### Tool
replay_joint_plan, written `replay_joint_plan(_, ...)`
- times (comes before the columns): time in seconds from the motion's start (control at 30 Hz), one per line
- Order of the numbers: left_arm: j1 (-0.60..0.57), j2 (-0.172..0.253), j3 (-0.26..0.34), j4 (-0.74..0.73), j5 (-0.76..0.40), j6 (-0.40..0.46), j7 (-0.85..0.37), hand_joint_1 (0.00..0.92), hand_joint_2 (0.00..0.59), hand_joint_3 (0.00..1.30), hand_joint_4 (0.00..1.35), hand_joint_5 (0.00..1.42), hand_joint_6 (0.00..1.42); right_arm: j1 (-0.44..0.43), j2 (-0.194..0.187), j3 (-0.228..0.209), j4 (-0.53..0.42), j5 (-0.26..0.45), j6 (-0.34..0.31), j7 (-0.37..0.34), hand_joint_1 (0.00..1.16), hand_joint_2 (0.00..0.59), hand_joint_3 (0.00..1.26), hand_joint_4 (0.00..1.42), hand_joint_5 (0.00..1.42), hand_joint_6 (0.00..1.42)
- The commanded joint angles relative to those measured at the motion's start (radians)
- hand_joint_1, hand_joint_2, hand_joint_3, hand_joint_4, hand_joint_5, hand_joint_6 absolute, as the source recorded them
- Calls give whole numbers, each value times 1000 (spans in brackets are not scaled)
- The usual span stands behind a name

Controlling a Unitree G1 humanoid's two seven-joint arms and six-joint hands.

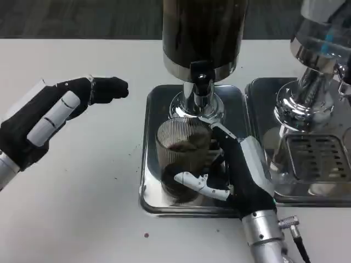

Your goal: Grasp the cup under the faucet to collect the drink, then remove the cup.

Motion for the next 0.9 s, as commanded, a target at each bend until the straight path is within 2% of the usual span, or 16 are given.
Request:
replay_joint_plan(0.03, 16, 2, -7, -12, 2, 1, 11, 0, 227, 383, 328, 238, 195, 20, 0, 3, -9, -14, -9, -52, 705, 217, 404, 539, 690, 1061)
replay_joint_plan(0.6, 21, -7, -18, -12, 4, -4, 12, 0, 232, 371, 328, 242, 196, 49, -3, -3, -21, -33, -59, -165, 711, 220, 497, 634, 794, 1177)
replay_joint_plan(0.9, 12, -15, -40, -4, 7, -14, 11, 0, 233, 368, 328, 243, 196, 96, -24, -27, -91, -32, -78, -220, 730, 221, 545, 663, 835, 1215)
